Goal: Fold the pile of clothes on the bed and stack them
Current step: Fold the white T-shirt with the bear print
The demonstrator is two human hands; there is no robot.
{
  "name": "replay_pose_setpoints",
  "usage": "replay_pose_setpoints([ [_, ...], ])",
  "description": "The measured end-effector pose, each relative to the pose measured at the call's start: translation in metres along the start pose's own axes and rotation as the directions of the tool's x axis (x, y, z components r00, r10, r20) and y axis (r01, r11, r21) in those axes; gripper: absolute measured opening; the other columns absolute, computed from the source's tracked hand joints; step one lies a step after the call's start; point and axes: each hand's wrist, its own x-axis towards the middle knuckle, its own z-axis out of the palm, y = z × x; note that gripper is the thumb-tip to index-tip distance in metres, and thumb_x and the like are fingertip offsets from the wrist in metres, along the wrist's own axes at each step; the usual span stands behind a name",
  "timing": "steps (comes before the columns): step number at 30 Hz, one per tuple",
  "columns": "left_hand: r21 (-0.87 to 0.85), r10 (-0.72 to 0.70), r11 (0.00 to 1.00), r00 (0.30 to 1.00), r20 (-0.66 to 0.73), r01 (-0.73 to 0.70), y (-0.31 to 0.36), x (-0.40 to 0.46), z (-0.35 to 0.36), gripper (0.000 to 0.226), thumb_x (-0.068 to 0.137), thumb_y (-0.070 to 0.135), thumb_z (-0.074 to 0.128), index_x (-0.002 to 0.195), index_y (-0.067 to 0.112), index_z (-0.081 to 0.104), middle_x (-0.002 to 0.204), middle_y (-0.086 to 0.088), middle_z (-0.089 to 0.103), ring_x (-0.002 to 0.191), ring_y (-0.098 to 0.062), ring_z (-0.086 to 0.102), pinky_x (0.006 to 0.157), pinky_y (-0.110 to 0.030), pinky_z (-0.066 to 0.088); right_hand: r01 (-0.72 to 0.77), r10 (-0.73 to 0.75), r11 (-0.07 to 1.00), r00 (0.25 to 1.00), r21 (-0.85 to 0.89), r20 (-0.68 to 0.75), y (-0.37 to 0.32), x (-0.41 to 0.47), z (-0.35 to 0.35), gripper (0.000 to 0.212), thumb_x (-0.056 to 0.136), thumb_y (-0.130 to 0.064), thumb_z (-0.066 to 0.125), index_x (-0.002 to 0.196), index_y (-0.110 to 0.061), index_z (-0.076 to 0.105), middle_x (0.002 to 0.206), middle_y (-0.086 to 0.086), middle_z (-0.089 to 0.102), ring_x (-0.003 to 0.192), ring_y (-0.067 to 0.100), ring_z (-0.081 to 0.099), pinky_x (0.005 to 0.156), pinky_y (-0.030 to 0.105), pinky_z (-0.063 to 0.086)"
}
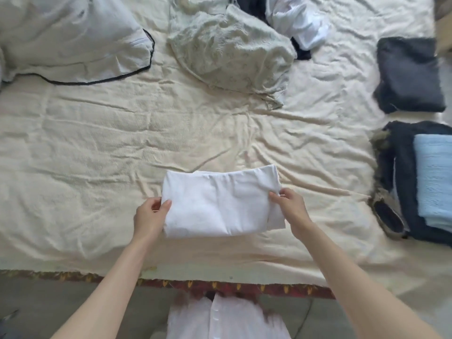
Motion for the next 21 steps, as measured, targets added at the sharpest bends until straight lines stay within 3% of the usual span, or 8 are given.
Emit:
replay_pose_setpoints([
  [3,0.106,0.093,0.989,0.993,0.076,-0.101,0.025,-0.016,0.021,0.006,0.09,0.018,0.061,0.092,0.013,0.064,0.082,0.004,0.062,0.084,-0.022,0.057,0.073,-0.03,0.039,-0.067,0.071,0.995,0.996,0.078,-0.059,0.027,-0.029,-0.04,0.011,0.089,-0.017,0.06,0.079,-0.015,0.058,0.092,0.007,0.065,0.078,0.021,0.062,0.062,0.03,0.046],
  [6,0.17,0.18,0.963,0.97,0.164,-0.207,0.059,-0.028,0.052,0.006,0.088,0.016,0.063,0.089,0.011,0.065,0.086,-0.004,0.066,0.085,-0.023,0.058,0.076,-0.032,0.042,-0.105,0.123,0.984,0.985,0.141,-0.125,0.046,-0.048,-0.08,0.012,0.089,-0.017,0.06,0.087,-0.006,0.061,0.099,0.016,0.066,0.091,0.032,0.064,0.08,0.048,0.052],
  [10,0.203,0.348,0.891,0.899,0.266,-0.405,0.119,-0.045,0.106,0.011,0.088,0.015,0.061,0.09,0.007,0.068,0.08,-0.001,0.063,0.081,-0.021,0.057,0.07,-0.029,0.036,-0.096,0.156,0.962,0.961,0.256,-0.229,0.059,-0.064,-0.135,0.023,0.088,-0.021,0.06,0.098,0.0,0.059,0.108,0.023,0.062,0.102,0.038,0.06,0.089,0.051,0.049],
  [13,0.232,0.462,0.809,0.829,0.316,-0.539,0.174,-0.062,0.159,0.013,0.09,0.017,0.057,0.092,0.008,0.067,0.083,0.0,0.062,0.081,-0.018,0.054,0.07,-0.025,0.032,-0.04,0.159,0.923,0.946,0.382,-0.283,0.067,-0.068,-0.181,0.011,0.088,-0.015,0.06,0.093,-0.006,0.059,0.1,0.017,0.064,0.089,0.027,0.064,0.074,0.047,0.055],
  [15,0.226,0.534,0.75,0.771,0.347,-0.621,0.213,-0.074,0.2,0.016,0.091,0.016,0.055,0.097,0.009,0.068,0.089,-0.002,0.064,0.084,-0.018,0.054,0.071,-0.024,0.033,0.002,0.161,0.878,0.94,0.479,-0.299,0.071,-0.068,-0.214,0.005,0.087,-0.011,0.06,0.092,-0.008,0.059,0.092,0.009,0.065,0.077,0.018,0.065,0.056,0.031,0.053],
  [21,0.175,0.707,0.578,0.596,0.381,-0.797,0.322,-0.129,0.342,0.021,0.091,0.012,0.053,0.105,0.006,0.066,0.102,-0.015,0.065,0.097,-0.026,0.057,0.075,-0.023,0.034,0.109,0.197,0.724,0.914,0.681,-0.356,0.079,-0.056,-0.316,0.007,0.088,-0.005,0.058,0.092,-0.01,0.059,0.079,0.001,0.067,0.064,0.009,0.067,0.049,0.022,0.05],
])
